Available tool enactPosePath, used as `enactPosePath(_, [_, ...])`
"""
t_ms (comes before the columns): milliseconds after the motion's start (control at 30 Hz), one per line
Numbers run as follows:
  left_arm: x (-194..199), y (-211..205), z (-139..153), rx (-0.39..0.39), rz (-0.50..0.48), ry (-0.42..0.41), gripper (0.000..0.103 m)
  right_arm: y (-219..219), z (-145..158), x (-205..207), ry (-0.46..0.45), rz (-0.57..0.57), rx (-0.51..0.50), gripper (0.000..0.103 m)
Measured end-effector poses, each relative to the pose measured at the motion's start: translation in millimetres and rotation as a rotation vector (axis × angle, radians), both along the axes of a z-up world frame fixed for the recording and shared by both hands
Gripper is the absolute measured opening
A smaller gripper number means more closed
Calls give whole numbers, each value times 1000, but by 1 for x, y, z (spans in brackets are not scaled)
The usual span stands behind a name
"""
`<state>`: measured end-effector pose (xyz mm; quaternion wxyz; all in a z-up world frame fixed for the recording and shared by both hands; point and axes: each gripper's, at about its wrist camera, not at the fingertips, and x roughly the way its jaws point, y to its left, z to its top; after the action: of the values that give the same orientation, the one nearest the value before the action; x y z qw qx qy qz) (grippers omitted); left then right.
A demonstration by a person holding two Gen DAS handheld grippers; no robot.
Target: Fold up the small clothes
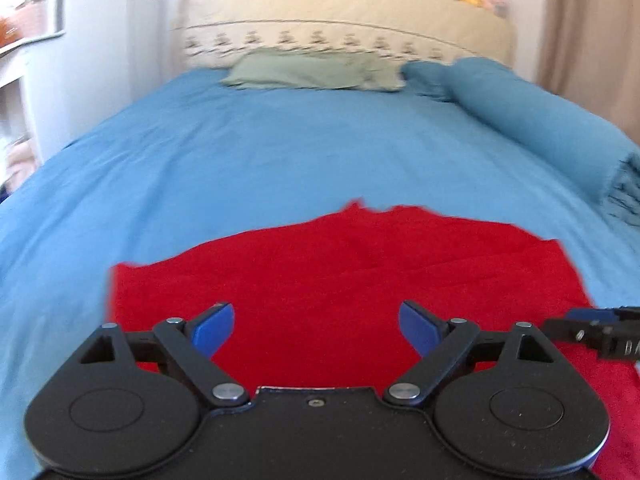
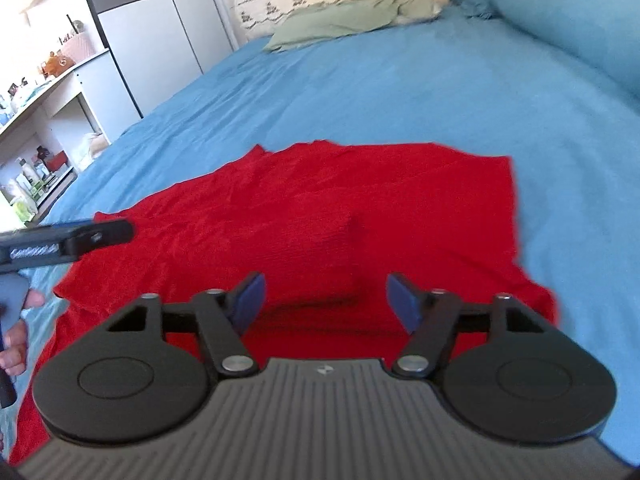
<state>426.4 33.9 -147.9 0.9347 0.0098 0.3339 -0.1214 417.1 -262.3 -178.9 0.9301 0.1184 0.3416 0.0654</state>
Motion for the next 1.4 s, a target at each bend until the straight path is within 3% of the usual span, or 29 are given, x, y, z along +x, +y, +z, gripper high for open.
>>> enactPosePath(233, [1, 41, -10, -24, 106, 21, 92, 14, -13, 31, 106, -90, -25, 61])
enactPosePath(367, [2, 50, -16, -32, 132, 44, 92, 17, -13, 32, 106, -102, -46, 27])
enactPosePath(400, [3, 51, -17, -32, 136, 48, 92, 18, -13, 32, 106, -87, -39, 23])
enactPosePath(667, [-18, 68, -15, -48, 149, 44, 92, 28, 19, 28, 0, -51, -88, 21])
enactPosePath(867, [-39, 71, -16, -17, 133, 24, 92, -10, 55, 33, -88, -126, -118, 21])
enactPosePath(1000, [-39, 70, -22, -7, 123, 50, 92, -42, 47, 29, -57, -207, -151, 21])
enactPosePath(1167, [-34, 68, -20, -31, 124, 50, 92, -41, 19, 23, 11, -180, -201, 21])
enactPosePath(1233, [-30, 65, -14, -44, 117, 36, 92, -39, 15, 25, 33, -190, -231, 23])
enactPosePath(1267, [-27, 63, -11, -48, 114, 30, 92, -37, 15, 27, 43, -217, -242, 29])
enactPosePath(1333, [-19, 56, -4, -61, 99, 14, 92, -30, 22, 23, 4, -258, -267, 56])
enactPosePath(1367, [-13, 50, -1, -72, 86, 5, 92, -29, 26, 18, -37, -253, -265, 86])
enactPosePath(1400, [-6, 44, 1, -81, 71, 0, 92, -22, 31, 11, -103, -224, -247, 100])
